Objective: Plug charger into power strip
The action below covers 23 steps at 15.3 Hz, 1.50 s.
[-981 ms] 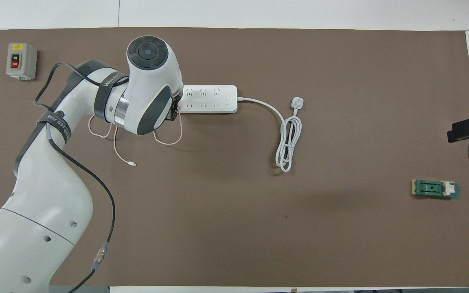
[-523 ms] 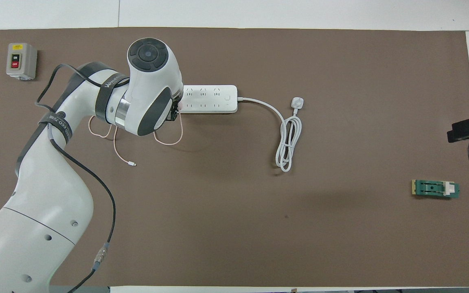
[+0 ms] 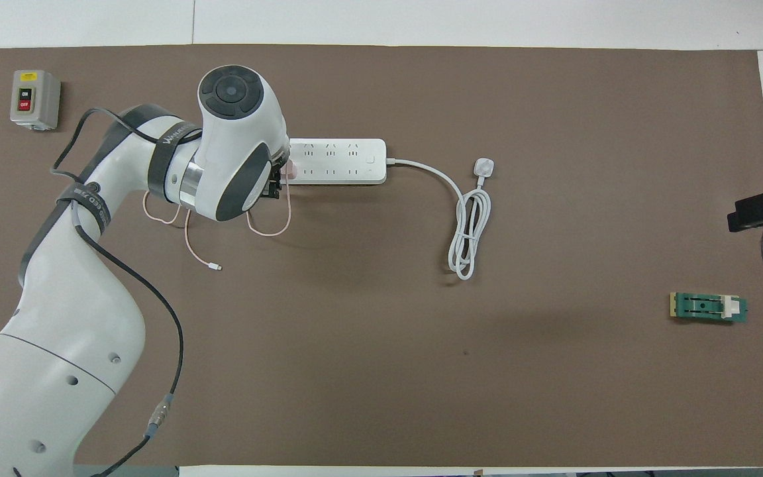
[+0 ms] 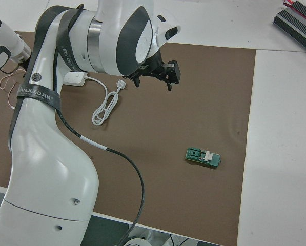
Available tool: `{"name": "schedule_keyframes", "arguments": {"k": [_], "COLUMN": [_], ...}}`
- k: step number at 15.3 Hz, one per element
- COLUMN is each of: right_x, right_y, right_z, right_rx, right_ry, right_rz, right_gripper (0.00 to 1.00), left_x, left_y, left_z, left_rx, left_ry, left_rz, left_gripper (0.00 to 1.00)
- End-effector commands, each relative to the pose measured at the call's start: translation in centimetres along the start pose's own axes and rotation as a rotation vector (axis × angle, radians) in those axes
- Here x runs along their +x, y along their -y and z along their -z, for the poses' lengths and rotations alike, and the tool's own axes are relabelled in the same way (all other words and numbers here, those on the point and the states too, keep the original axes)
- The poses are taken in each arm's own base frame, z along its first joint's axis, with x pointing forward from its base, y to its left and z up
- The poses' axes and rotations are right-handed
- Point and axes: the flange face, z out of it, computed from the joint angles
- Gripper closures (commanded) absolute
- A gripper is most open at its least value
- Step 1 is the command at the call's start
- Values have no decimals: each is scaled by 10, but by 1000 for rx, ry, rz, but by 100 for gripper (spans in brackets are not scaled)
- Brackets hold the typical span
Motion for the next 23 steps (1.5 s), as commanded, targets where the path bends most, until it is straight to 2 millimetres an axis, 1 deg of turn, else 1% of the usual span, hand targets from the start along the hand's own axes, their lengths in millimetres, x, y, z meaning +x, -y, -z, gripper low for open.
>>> {"name": "schedule_keyframes", "arguments": {"k": [1,2,4,5,7,10,11,12,13,15,17,18,20,21,23], "right_x": [-7,-7,-7,-7,-7,-7,-7,-7,-7,-7,-7,-7,-6,-9,-11], "right_y": [1,1,2,2,1,1,2,2,1,1,2,1,-1,-4,-5], "right_z": [1,1,1,1,1,1,1,1,1,1,1,1,1,0,-2], "right_rx": [18,18,20,20,18,18,20,20,18,18,20,18,9,13,15], "right_ry": [5,5,5,5,5,5,5,5,5,5,5,5,0,12,35], "right_rz": [-15,-15,-15,-15,-15,-15,-15,-15,-15,-15,-15,-15,-25,-24,-24], "right_gripper": [0,0,0,0,0,0,0,0,0,0,0,0,0,0,0], "left_x": [29,45,68,88,124,154,168,177,192,217,241,261,296,310,313], "left_y": [5,4,5,6,11,27,31,37,47,63,74,83,108,117,127], "left_z": [67,86,123,140,168,203,211,222,230,244,259,268,284,291,305], "left_rx": [-59,-76,-122,-133,-133,-112,-101,-88,-46,11,1,-8,-28,-45,-55], "left_ry": [-13,-13,-13,-20,-39,-75,-86,-94,-95,-93,-67,-27,78,101,95], "left_rz": [12,32,34,19,-86,-350,-430,-529,-646,-820,-956,-1009,-1169,-1212,-1242], "left_gripper": [0,0,0,0,0,0,0,0,0,0,0,0,0,0,0]}}
